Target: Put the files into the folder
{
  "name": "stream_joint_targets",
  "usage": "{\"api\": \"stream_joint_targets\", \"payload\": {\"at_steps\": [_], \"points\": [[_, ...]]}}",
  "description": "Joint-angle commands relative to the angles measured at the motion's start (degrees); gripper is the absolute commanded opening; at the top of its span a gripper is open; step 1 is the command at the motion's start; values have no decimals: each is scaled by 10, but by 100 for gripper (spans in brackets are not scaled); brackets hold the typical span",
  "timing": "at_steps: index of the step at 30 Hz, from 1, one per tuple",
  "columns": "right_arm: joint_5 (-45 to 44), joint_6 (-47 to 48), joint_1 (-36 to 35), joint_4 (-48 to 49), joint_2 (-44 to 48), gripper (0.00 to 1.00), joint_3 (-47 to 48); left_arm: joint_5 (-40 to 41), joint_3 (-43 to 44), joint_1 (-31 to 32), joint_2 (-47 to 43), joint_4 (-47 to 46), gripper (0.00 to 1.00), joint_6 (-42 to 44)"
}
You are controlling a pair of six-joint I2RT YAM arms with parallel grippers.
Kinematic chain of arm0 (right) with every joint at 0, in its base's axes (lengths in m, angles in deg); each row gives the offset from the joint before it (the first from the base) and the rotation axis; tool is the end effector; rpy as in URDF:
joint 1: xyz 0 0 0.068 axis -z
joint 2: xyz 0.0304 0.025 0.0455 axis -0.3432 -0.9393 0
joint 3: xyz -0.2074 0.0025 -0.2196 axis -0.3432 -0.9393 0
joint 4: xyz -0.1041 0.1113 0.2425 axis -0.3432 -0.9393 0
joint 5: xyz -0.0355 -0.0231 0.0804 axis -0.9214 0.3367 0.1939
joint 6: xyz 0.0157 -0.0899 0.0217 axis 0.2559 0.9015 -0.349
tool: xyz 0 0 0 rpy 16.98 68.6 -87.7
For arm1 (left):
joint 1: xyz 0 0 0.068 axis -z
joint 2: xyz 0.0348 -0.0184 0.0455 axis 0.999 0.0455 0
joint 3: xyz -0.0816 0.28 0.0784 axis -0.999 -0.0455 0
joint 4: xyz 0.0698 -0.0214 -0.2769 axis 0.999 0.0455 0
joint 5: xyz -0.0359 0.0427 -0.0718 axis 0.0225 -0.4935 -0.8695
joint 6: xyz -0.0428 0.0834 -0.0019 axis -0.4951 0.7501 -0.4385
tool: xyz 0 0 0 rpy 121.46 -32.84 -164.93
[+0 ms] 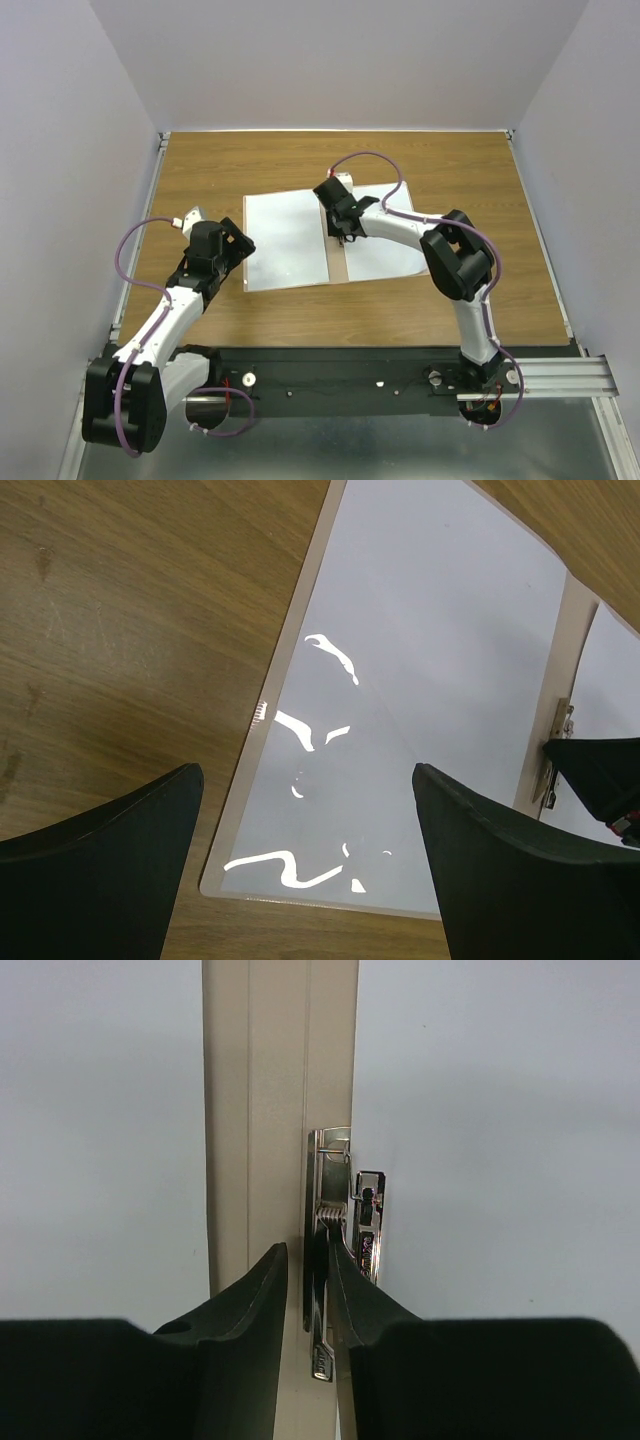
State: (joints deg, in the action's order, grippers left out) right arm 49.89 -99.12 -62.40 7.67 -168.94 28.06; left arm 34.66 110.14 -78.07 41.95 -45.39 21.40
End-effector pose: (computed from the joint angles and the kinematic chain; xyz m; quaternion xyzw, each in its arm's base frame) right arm 0.4017 0.3282 0.1392 -0.0696 0.9375 0.0420 0.3383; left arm 0.2526 -0.0307 0.1866 -0.3087 0.8378 -0.1579 0.4217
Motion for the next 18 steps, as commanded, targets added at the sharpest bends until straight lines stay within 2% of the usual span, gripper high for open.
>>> {"api": "stream_joint_targets", "payload": {"at_steps": [1,4,6,8,9,18], "points": [[-60,-20,-15,-58,-40,29,38,8,-10,-2,-5,-4,95,1],[-69,-35,-18,-85,-63,28,53,9,-15,-2,-8,-7,95,0],[-86,-50,-21,-100,-77,23,71,9,-18,-2,-10,-6,95,-1],[-100,-60,-22,-120,-84,12,84,8,-18,-2,-12,-8,95,-1],[-105,-67,-21,-124,-86,1,87,7,-18,-2,-14,-8,95,-1],[-105,-35,-22,-120,-14,1,95,-70,-24,-2,-22,-73,95,22]]}}
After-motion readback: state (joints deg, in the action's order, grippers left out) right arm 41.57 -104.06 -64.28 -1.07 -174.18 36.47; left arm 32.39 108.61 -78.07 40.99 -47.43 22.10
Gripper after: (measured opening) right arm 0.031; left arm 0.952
